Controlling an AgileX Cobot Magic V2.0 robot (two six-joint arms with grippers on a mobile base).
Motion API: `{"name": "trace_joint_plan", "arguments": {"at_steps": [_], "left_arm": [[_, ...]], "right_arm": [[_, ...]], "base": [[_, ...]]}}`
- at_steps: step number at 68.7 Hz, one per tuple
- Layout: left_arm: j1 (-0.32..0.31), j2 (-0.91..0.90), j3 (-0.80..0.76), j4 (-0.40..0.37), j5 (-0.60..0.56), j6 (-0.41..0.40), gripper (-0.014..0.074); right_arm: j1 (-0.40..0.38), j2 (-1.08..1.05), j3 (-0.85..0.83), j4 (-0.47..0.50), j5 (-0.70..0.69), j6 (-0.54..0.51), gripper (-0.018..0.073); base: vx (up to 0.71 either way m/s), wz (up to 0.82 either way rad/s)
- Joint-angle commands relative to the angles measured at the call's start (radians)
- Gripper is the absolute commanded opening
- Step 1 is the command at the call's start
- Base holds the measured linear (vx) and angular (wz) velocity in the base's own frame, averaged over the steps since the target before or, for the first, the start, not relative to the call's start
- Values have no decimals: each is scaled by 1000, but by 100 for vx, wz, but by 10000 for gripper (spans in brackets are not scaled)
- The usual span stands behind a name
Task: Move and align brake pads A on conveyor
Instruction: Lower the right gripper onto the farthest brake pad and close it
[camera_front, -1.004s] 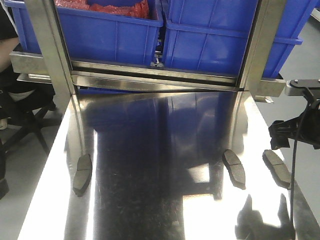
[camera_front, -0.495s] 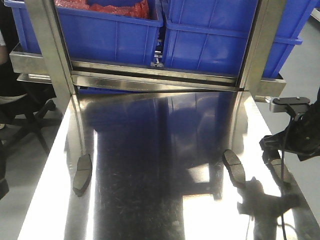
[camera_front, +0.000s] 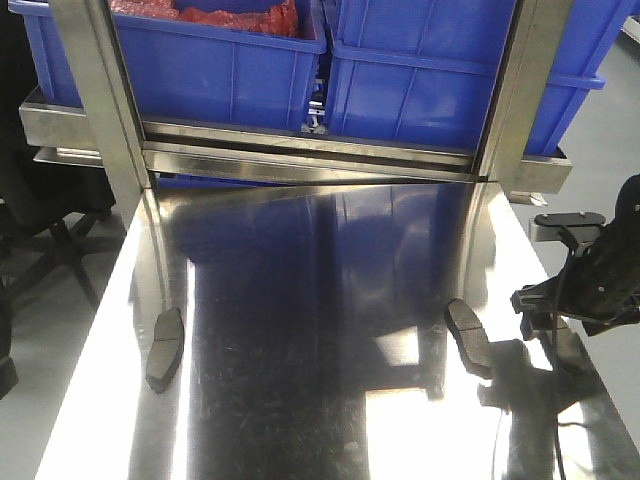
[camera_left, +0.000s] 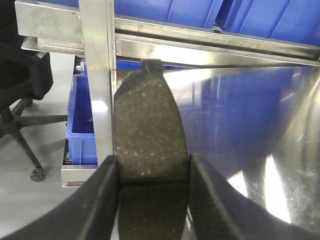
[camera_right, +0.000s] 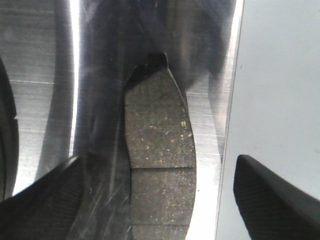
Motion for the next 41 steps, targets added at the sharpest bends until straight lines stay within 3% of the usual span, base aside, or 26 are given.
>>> {"name": "trace_joint_plan", "arguments": {"at_steps": [1, 22, 41], "left_arm": [[-7, -3, -33, -11, -91, -1, 104], [-7, -3, -33, -11, -91, -1, 104], [-7, -3, -33, -11, -91, -1, 104]], "right_arm": [[-1, -42, -30, 0, -21, -8, 559], [-1, -40, -30, -6, -24, -7, 408], [-2, -40, -30, -7, -19, -11, 326]], "base": [[0, 0], [0, 0], [0, 0]]}}
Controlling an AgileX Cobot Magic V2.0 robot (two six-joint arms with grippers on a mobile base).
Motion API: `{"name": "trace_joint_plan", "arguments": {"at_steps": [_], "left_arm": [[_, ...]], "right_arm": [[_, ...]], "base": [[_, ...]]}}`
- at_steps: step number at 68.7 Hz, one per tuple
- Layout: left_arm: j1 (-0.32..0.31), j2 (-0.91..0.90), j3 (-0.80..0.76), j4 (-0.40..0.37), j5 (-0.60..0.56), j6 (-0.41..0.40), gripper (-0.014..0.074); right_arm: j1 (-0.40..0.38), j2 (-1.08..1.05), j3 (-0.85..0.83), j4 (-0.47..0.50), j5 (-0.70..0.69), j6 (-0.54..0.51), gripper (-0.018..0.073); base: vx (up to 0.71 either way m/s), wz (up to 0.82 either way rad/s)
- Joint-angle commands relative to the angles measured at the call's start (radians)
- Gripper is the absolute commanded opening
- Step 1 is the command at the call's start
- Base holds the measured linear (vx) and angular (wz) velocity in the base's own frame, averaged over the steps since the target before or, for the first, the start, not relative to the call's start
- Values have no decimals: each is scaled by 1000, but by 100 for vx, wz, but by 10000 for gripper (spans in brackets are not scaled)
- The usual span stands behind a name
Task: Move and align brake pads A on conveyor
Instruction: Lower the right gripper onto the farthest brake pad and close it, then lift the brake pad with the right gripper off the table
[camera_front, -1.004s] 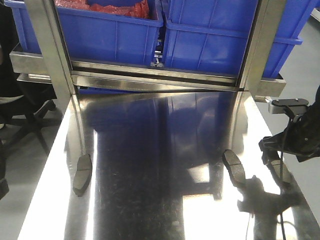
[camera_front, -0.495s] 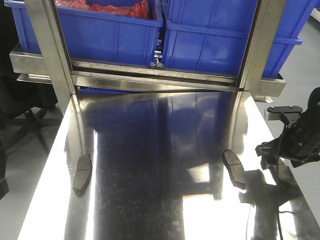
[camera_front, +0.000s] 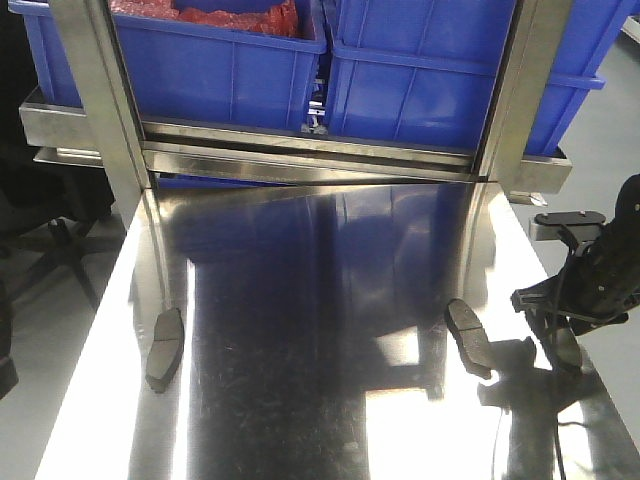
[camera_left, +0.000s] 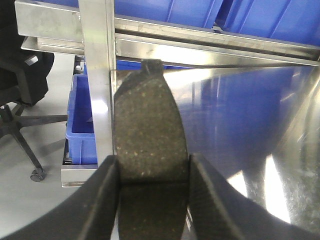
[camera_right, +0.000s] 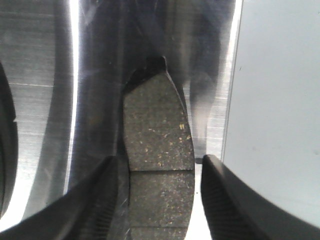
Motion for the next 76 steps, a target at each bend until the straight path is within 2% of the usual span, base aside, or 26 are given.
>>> {"name": "trace_joint_plan", "arguments": {"at_steps": [1, 56, 76], "left_arm": [[-7, -3, -33, -11, -91, -1, 104], [-7, -3, -33, -11, -91, -1, 104], [-7, -3, -33, -11, -91, -1, 104]], "right_arm": [[-2, -40, -28, -6, -15, -11, 326], [-2, -40, -28, -6, -28, -11, 333], [-2, -40, -28, -6, -29, -11, 309]], "base": [[0, 0], [0, 0], [0, 0]]}}
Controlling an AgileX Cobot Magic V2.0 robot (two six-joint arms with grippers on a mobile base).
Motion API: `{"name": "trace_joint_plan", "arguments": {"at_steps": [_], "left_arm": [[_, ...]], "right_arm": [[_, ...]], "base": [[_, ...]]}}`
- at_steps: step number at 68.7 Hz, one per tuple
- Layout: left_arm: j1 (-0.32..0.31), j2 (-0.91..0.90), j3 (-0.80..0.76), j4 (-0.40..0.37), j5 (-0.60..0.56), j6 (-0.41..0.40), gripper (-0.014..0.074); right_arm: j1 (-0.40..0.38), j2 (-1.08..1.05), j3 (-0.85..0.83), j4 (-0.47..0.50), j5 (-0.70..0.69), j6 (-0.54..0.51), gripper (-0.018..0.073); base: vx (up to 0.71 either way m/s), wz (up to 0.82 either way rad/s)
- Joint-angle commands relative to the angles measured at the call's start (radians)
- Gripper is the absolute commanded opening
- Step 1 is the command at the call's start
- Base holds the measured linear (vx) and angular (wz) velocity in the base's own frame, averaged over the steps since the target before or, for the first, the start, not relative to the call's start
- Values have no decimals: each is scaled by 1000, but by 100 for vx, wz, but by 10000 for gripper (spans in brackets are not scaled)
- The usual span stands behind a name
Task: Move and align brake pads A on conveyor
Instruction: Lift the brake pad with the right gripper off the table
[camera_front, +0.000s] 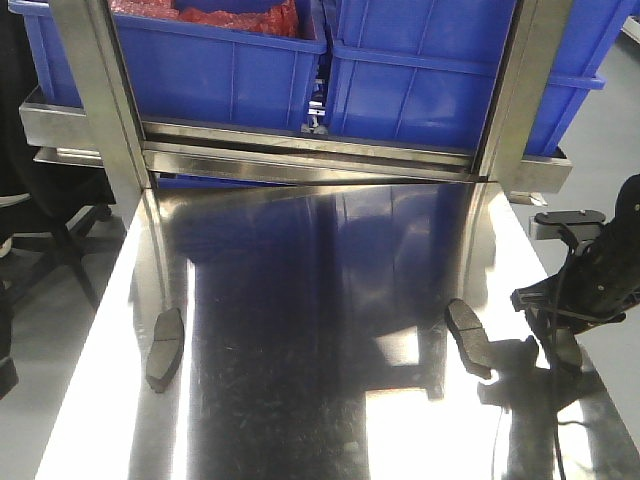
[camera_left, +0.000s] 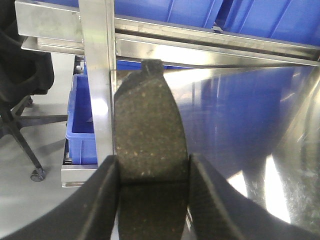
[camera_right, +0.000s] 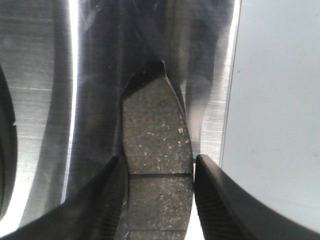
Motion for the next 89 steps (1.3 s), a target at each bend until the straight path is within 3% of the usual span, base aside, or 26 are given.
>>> {"name": "trace_joint_plan", "arguments": {"at_steps": [1, 47, 72, 89], "left_arm": [[-7, -3, -33, -11, -91, -1, 104], [-7, -3, -33, -11, -91, -1, 104], [-7, -3, -33, -11, -91, -1, 104], [-7, -3, -33, -11, -91, -1, 104]], "right_arm": [[-2, -40, -28, -4, -21, -11, 310], [-2, -9, -28, 3, -4, -6, 300], [-2, -12, -28, 3, 3, -3, -8], [-2, -112, -28, 9, -16, -24, -8]], "base": [[0, 0], [0, 0], [0, 0], [0, 0]]}}
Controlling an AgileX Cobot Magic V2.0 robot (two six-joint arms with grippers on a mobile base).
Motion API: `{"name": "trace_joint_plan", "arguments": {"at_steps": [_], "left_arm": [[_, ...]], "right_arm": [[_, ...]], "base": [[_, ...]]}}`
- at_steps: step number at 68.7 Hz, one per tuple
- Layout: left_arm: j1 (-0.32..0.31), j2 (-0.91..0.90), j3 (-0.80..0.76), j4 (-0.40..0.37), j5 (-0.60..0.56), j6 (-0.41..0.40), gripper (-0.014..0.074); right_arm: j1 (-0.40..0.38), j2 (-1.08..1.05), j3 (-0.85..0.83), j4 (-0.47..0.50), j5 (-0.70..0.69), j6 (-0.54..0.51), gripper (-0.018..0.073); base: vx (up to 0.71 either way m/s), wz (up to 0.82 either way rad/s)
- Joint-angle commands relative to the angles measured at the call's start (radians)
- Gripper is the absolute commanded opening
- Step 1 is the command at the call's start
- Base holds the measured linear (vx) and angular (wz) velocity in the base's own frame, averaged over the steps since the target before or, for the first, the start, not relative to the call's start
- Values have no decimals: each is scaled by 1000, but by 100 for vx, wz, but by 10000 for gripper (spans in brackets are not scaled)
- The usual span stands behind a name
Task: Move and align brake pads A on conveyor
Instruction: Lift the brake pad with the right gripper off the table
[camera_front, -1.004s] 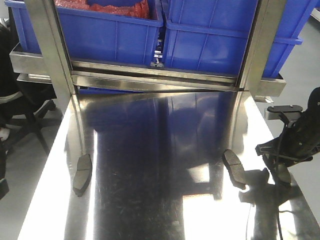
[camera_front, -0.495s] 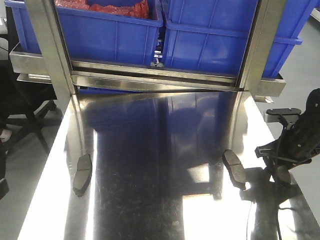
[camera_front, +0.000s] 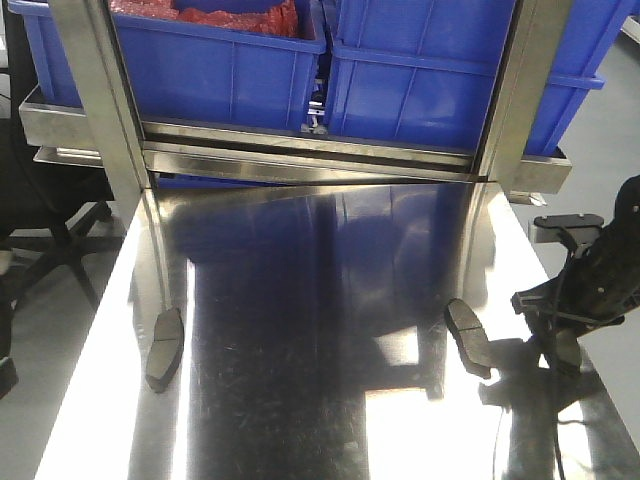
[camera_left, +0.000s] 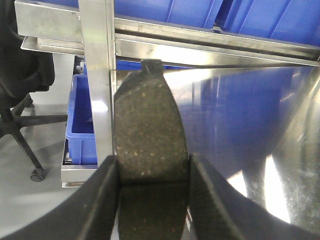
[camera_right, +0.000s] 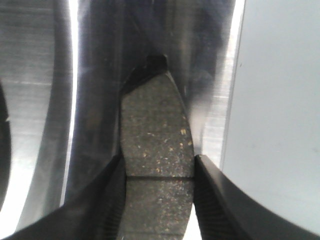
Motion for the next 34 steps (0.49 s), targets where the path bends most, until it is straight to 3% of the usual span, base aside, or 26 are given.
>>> {"name": "trace_joint_plan", "arguments": {"at_steps": [1, 19, 34], "left_arm": [[-7, -3, -33, -11, -91, -1, 104], [-7, -3, -33, -11, -91, -1, 104], [-7, -3, -33, -11, -91, -1, 104]], "right_arm": [[-2, -113, -24, 12, -27, -16, -8], [-2, -315, -4, 126, -41, -77, -6], [-2, -547, 216, 179, -181, -121, -6]], "base": [[0, 0], [0, 0], [0, 0]]}}
